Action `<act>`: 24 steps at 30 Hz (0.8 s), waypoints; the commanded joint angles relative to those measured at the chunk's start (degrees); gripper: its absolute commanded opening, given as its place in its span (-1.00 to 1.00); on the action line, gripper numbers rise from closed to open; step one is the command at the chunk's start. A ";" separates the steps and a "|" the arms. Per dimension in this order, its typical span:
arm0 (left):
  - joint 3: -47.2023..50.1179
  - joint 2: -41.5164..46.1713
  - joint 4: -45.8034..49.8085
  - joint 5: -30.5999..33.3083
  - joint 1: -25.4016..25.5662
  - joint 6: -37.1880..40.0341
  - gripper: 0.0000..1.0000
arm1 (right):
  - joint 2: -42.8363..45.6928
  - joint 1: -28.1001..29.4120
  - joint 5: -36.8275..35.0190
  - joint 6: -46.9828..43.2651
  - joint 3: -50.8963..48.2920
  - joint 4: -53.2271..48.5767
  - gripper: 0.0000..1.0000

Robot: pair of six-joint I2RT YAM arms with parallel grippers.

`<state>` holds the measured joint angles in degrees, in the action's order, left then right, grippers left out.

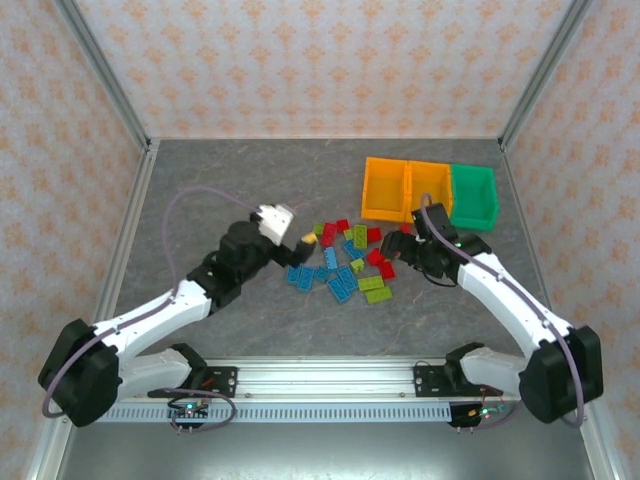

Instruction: Sort the legos into containers by color

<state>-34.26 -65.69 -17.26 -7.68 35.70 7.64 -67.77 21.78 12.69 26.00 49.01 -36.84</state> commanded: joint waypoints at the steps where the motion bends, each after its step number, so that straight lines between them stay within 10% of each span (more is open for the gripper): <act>1: 1.87 -2.04 0.80 -1.63 1.29 3.69 1.00 | -4.47 0.15 -1.55 1.06 1.22 -0.12 0.96; 10: 2.98 -3.82 -1.30 0.64 1.34 3.18 1.00 | -18.91 -6.23 -7.28 -5.64 8.10 11.67 0.91; 24: 2.36 -5.43 -0.95 1.16 1.39 2.82 1.00 | -30.27 -7.72 -6.90 -9.47 14.88 10.47 0.09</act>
<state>-31.66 -70.70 -16.95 -8.14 37.12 9.54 -97.89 14.41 7.64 17.17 64.10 -25.89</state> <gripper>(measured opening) 0.998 0.567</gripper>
